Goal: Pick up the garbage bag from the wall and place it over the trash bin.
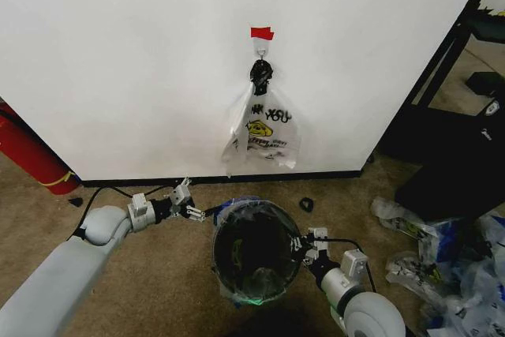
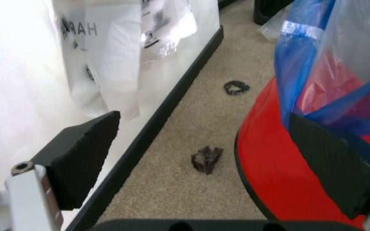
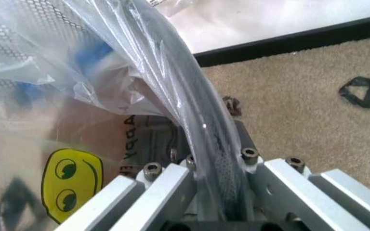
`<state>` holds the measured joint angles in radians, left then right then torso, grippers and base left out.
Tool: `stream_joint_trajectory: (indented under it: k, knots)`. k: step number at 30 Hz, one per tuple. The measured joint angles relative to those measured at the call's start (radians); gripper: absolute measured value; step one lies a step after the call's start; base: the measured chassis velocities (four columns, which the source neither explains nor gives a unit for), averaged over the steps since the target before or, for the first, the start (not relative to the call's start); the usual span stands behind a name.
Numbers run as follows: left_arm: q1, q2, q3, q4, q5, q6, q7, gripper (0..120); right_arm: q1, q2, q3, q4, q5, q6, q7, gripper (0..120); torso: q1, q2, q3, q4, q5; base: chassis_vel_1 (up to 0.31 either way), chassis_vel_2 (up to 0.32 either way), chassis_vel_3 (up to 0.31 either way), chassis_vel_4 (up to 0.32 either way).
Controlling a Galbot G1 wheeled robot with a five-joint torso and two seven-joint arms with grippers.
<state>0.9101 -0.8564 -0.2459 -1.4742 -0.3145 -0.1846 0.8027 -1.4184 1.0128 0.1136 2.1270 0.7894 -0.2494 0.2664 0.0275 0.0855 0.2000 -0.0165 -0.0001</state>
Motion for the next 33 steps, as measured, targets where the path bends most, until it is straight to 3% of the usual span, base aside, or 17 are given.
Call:
stream_joint_trajectory:
  k: [7, 14, 23, 26, 30, 31, 33]
  knots:
    - [0.021, 0.001, -0.006, -0.037, -0.056, -0.043, 0.040, 100, 0.008, 0.024, 0.002, 0.000, 0.078, 0.007, -0.001, 0, 0.000, 0.000, 0.000, -0.0001, 0.0001, 0.000, 0.000, 0.000, 0.000]
    - [0.029, -0.032, -0.027, -0.024, -0.253, -0.156, 0.066, 100, 0.017, 0.079, 0.011, -0.021, 0.238, 0.015, 0.048, 0, 0.000, 0.000, 0.000, -0.0002, -0.0002, 0.000, 0.000, 0.000, 0.000]
    - [0.092, -0.097, -0.078, -0.031, -0.412, -0.227, 0.089, 100, 0.016, 0.114, 0.011, -0.085, 0.276, 0.021, 0.069, 0, 0.000, 0.000, 0.000, -0.0002, 0.0003, 0.000, 0.000, 0.000, 0.000]
    - [0.121, -0.110, -0.081, -0.049, -0.408, -0.237, 0.029, 100, 0.025, 0.130, 0.011, -0.091, 0.304, 0.023, 0.097, 0, 0.000, 0.000, 0.000, 0.0000, -0.0001, 0.000, 0.000, 0.000, 0.000]
    - [0.188, -0.158, -0.059, -0.161, -0.318, -0.237, -0.270, 100, 0.041, 0.179, 0.020, -0.118, 0.347, 0.036, 0.163, 0, 0.000, 0.000, 0.000, 0.0002, 0.0004, 0.000, 0.000, 0.000, 0.000]
    - [0.228, -0.198, -0.054, -0.239, -0.269, -0.234, -0.367, 100, 0.051, 0.206, 0.024, -0.135, 0.349, 0.043, 0.189, 0, 0.000, 0.000, 0.000, -0.0007, -0.0002, 0.000, 0.000, 0.000, 0.000]
    - [0.251, -0.218, -0.053, -0.280, -0.247, -0.232, -0.397, 100, 0.058, 0.215, 0.023, -0.141, 0.349, 0.044, 0.199, 0, 0.000, 0.000, 0.000, -0.0005, 0.0001, 0.000, 0.000, 0.000, 0.000]
